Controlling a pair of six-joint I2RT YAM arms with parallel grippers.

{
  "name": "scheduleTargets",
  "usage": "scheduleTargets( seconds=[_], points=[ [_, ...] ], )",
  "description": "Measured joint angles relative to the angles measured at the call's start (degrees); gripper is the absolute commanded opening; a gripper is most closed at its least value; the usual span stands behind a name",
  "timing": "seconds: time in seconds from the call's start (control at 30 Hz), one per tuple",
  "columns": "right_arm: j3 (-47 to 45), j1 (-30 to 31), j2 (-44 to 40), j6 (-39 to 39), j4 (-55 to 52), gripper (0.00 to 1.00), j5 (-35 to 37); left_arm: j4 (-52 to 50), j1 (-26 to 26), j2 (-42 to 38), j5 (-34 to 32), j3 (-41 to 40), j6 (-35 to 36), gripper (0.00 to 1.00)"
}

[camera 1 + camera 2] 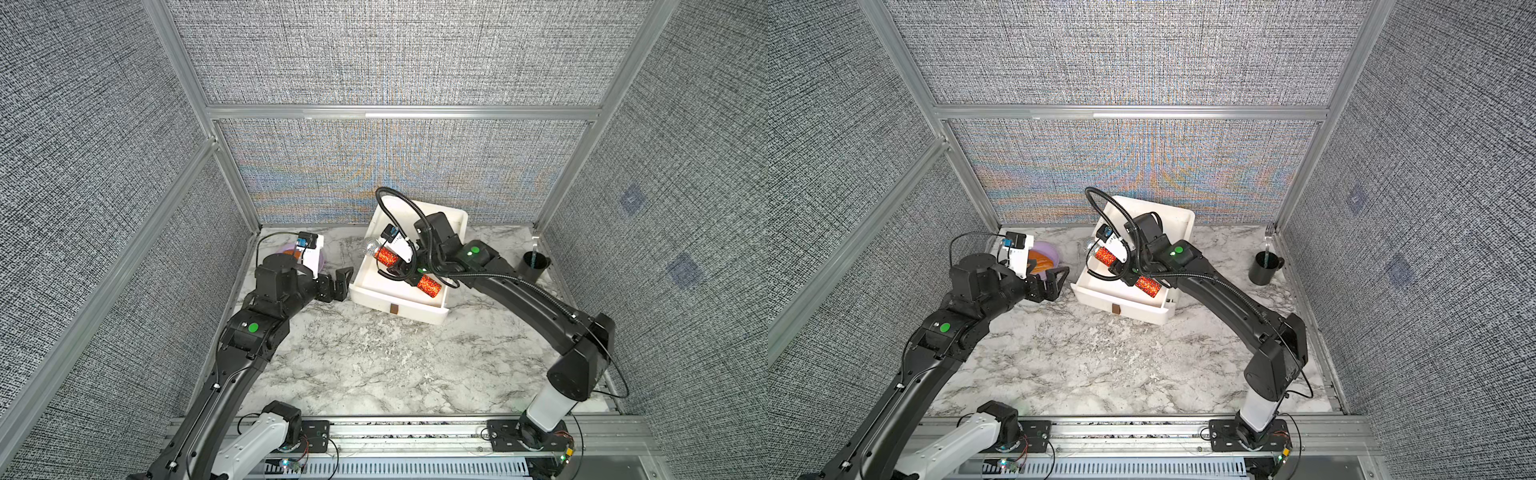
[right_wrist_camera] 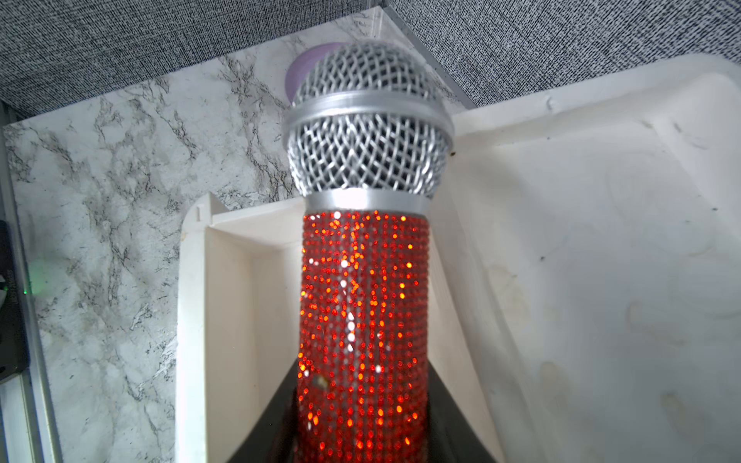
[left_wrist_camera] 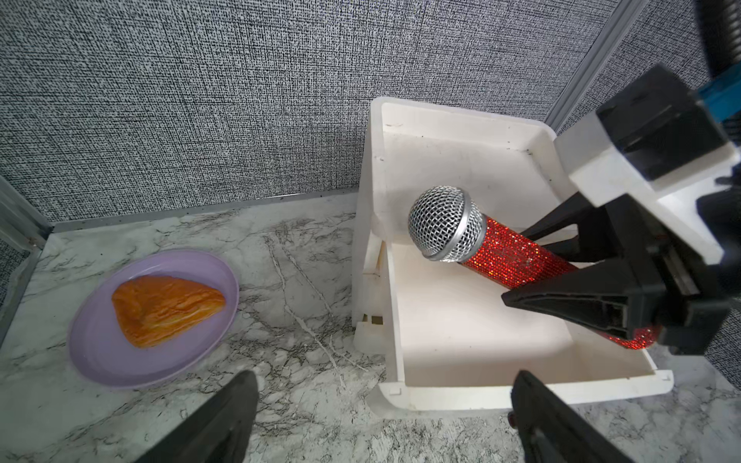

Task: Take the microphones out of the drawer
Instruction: Pick up the microphone from the drawer, then place the microphone at the center of the board.

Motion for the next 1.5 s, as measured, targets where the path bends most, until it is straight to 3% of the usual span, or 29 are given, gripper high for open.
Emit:
scheduleTargets(
  seconds=[0.23, 0.53, 1.1, 1.5],
  points=[
    [-0.26, -1.36, -3.34, 3.48, -0.74, 0.00, -0.09, -0.96, -0.02, 0.15, 2.01, 0.28, 0.79, 1.00],
    [-9.18, -4.85, -12.13, 8.04, -1.09, 0.00, 0.61, 0.02, 0.00, 2.27, 5.40, 0.24, 0.76, 1.00],
    [-30.97, -22.67, -30.82, 15.82, 6.16, 0.00, -0.37, 2.73, -0.02, 7.15, 9.64, 2.43, 0.33, 1.00],
    [-44.44, -33.59, -31.85, 19.91, 14.36, 0.00, -1.44, 1.40, -0.02, 8.17, 10.29, 4.98, 0.83, 1.00]
  ],
)
